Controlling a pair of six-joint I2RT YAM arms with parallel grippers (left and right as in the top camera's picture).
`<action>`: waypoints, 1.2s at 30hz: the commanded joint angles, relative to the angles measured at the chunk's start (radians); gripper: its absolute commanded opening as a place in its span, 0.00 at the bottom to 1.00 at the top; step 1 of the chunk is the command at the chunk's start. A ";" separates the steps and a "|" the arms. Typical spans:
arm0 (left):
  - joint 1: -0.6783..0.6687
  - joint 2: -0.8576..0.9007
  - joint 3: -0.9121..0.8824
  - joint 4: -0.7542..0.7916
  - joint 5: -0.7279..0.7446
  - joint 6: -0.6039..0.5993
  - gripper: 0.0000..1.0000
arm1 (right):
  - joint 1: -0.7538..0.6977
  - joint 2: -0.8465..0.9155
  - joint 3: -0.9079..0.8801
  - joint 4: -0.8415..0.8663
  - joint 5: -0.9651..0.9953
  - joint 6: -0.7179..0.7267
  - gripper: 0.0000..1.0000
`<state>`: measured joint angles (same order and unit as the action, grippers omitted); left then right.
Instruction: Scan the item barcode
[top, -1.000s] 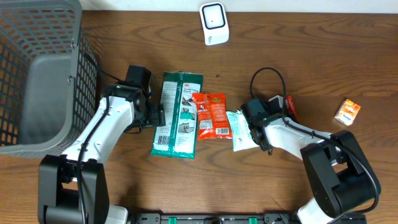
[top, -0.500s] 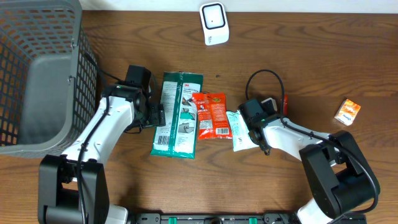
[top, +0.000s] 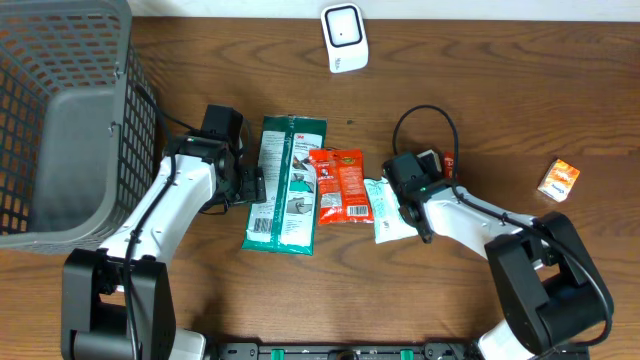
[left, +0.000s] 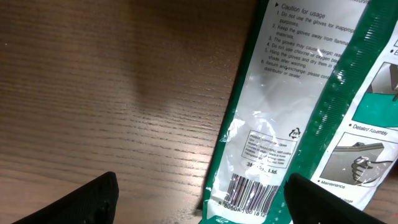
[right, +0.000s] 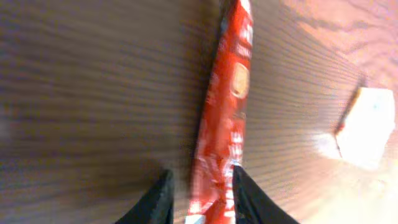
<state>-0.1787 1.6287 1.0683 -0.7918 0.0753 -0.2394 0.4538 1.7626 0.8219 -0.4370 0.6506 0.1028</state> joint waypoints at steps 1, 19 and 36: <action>0.000 -0.001 0.004 -0.003 -0.009 -0.002 0.86 | 0.016 -0.039 0.030 -0.003 -0.267 0.021 0.32; 0.000 -0.001 0.004 -0.003 -0.008 -0.003 0.86 | -0.327 -0.282 0.089 -0.172 -0.544 0.114 0.04; 0.000 -0.001 0.004 -0.003 -0.009 -0.003 0.86 | -0.357 -0.188 -0.035 -0.169 -0.675 0.142 0.01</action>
<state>-0.1787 1.6287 1.0683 -0.7918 0.0753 -0.2390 0.0883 1.5646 0.8101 -0.6125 -0.0082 0.2119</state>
